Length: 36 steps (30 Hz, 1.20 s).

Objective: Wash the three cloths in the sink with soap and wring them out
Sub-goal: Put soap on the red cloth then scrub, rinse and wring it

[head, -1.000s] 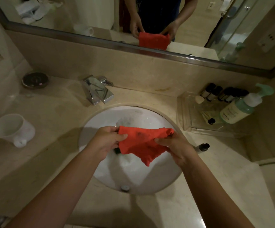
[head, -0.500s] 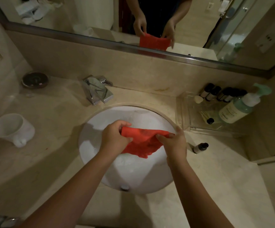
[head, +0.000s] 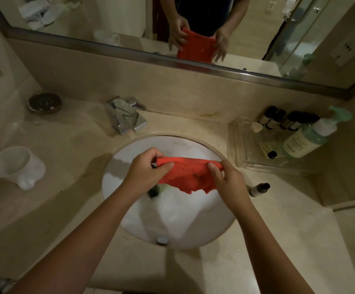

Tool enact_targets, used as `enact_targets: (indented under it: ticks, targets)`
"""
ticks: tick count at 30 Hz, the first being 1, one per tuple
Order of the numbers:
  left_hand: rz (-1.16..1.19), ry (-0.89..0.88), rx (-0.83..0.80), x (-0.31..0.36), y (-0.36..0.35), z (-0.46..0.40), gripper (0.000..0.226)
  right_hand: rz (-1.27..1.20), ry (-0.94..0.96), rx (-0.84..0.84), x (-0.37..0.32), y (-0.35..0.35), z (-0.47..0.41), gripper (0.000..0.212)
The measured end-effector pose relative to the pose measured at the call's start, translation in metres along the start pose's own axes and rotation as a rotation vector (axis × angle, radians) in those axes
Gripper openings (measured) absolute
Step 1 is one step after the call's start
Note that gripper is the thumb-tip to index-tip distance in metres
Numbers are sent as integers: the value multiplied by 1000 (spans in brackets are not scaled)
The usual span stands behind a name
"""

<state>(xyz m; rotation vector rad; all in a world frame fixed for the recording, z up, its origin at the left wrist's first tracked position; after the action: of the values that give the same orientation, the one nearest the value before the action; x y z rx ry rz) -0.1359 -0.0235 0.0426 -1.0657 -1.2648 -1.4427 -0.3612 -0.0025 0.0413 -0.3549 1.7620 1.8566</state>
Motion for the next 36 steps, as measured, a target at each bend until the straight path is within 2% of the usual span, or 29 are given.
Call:
enact_targets:
  ticks: [3,5,7,9,11,14,20,22,25,26,29,32,34,36]
  targets:
    - [148,-21,-32,1,-1,-2,17,-400,-81,-128,7,-5,4,35]
    - [240,-26,-67,2,-7,-3,16,-650,-126,-250,11,-15,10,50]
    - [427,51,-83,-4,-17,-2,14,-912,-146,-432,12,-31,19,76]
    - [620,175,-53,-13,-25,-1,15,-1018,-123,-548,11,-38,28,79]
    - [699,286,-64,-23,-35,-1,12,-1027,-137,-516,15,-37,33,70]
    - [757,458,-127,-42,-51,3,3,-1165,-217,-489,25,-43,40,68]
    - [811,670,-225,-74,-73,21,21,-1317,-359,-472,35,-56,55,63]
    - [780,734,-274,-83,-79,29,33,-1386,-404,-449,40,-57,60,63]
    - [745,865,-395,-87,-91,46,52,-1470,-472,-418,49,-57,66,80]
    - [778,908,-430,-86,-97,51,52,-1493,-488,-420,53,-55,69,84]
    - [923,1008,-427,-88,-114,65,48,-1562,-554,-429,68,-51,84,76]
    - [1034,982,-475,-79,-144,75,46,-1605,-596,-316,92,-40,101,82]
    - [1026,899,-527,-70,-167,80,52,-1617,-647,-230,113,-33,117,89]
    - [989,822,-566,-64,-189,84,60,-1610,-706,-142,137,-27,133,85]
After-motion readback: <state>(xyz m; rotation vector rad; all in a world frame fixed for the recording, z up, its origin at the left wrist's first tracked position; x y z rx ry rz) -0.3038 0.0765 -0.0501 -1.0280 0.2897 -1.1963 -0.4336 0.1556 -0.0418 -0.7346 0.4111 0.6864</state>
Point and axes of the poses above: each hand's wrist, its own z-axis away from the middle knuckle, its own y-axis out of the back of the hand, x = y × z, the point moved 9 cm from there along -z, towards the middle knuckle, and after that the axes turned 9 degrees about z, right-handed, at the moved point
